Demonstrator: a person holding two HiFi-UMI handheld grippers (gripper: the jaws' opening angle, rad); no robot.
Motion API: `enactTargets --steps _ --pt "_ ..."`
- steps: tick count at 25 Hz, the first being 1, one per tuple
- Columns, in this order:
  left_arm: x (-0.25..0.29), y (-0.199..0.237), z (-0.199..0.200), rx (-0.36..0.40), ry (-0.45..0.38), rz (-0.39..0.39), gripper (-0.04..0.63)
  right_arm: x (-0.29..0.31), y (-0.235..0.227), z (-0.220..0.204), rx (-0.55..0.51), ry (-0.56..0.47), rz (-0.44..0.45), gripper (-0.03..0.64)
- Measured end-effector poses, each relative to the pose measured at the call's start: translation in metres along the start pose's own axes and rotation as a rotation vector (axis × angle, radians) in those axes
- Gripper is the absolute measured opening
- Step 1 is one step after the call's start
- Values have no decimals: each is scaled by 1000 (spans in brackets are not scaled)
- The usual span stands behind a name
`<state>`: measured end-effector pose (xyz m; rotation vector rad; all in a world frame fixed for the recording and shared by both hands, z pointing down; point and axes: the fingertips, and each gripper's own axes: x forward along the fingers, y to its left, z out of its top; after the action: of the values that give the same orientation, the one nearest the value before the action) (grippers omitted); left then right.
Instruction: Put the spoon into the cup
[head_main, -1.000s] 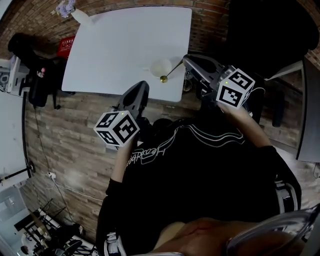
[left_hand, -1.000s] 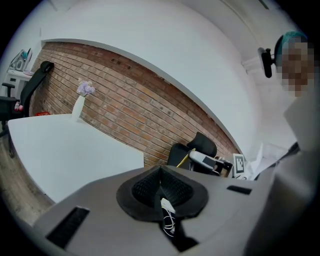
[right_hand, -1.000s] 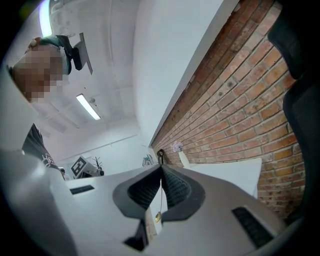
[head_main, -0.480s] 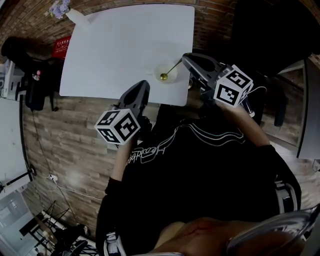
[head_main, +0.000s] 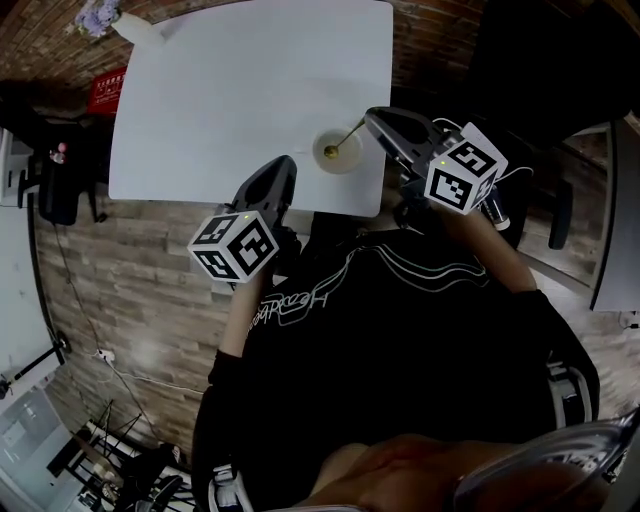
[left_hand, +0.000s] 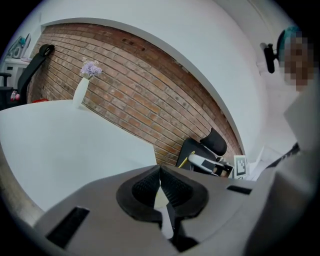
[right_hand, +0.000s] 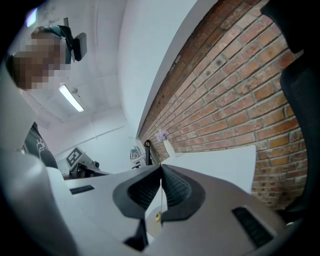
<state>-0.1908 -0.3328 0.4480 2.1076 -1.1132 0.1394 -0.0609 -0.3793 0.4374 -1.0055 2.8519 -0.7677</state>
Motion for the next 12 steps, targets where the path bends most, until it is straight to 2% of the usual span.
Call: enactTargets --steps 12 --pt "6 26 -9 -16 21 17 5 21 -16 -41 34 61 -11 0"
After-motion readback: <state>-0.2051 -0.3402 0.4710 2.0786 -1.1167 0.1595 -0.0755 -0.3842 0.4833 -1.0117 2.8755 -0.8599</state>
